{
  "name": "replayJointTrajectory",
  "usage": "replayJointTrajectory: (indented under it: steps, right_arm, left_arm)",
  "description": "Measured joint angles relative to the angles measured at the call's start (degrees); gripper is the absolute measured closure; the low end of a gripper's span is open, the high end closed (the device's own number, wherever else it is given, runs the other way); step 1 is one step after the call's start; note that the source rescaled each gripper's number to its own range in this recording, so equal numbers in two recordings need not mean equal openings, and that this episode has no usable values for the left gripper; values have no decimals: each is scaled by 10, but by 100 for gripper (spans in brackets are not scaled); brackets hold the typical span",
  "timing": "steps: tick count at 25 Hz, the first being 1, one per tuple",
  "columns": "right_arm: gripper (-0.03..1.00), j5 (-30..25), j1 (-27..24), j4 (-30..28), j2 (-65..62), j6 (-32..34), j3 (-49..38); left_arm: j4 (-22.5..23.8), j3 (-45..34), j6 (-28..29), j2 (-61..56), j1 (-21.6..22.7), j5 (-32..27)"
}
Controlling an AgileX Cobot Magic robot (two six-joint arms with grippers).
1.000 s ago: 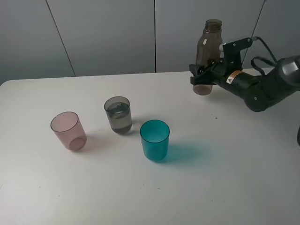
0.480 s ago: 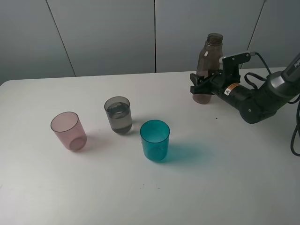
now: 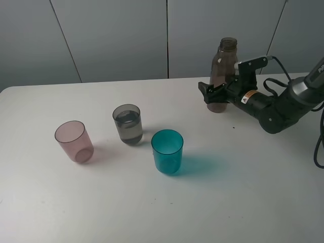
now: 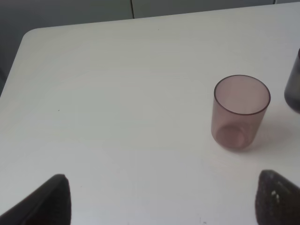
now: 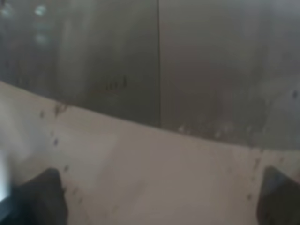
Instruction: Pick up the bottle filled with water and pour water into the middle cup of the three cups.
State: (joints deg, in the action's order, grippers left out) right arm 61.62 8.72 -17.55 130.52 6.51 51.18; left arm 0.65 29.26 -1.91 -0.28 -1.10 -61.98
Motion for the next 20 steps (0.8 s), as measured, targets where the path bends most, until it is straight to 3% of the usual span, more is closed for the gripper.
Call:
replayJointTrajectory:
  steps: [11, 20]
  right_arm:
    - [-3, -94, 0, 14, -134, 4, -113]
    - [-3, -434, 0, 36, -436, 23, -177]
  left_arm:
    - [0, 0, 0, 0, 0, 0]
    - [0, 0, 0, 0, 0, 0]
